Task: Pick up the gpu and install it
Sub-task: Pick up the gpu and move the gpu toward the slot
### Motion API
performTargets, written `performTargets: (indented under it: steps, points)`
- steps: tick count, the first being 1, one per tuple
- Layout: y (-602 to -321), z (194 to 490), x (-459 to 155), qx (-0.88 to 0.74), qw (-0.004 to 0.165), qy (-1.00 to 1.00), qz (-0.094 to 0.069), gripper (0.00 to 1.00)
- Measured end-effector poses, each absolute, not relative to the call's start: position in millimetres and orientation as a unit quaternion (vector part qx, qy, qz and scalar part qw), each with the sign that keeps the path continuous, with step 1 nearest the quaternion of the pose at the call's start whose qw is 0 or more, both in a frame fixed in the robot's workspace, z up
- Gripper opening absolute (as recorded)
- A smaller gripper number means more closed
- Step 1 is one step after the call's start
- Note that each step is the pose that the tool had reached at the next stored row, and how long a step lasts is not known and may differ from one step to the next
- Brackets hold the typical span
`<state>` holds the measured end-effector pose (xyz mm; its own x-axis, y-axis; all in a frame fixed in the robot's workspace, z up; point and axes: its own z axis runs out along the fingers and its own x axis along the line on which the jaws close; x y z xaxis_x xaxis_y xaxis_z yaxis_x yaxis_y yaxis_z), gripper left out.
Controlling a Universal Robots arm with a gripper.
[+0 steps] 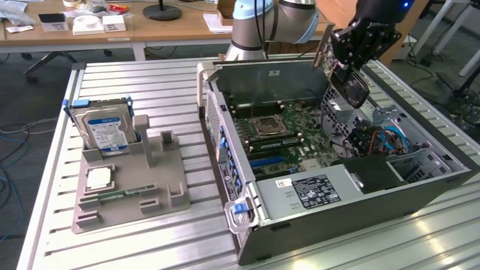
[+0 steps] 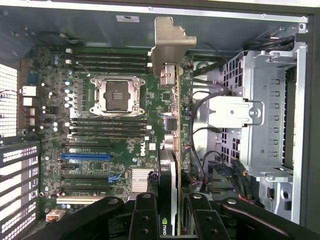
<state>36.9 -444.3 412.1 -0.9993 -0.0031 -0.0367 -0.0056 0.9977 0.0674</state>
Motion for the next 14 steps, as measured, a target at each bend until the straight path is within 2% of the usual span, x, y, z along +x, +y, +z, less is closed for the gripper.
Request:
performTargets:
  steps: [14]
  points:
    - [-444.3, 411.6, 56.1, -0.002, 0.018, 0.999, 0.034, 0.27]
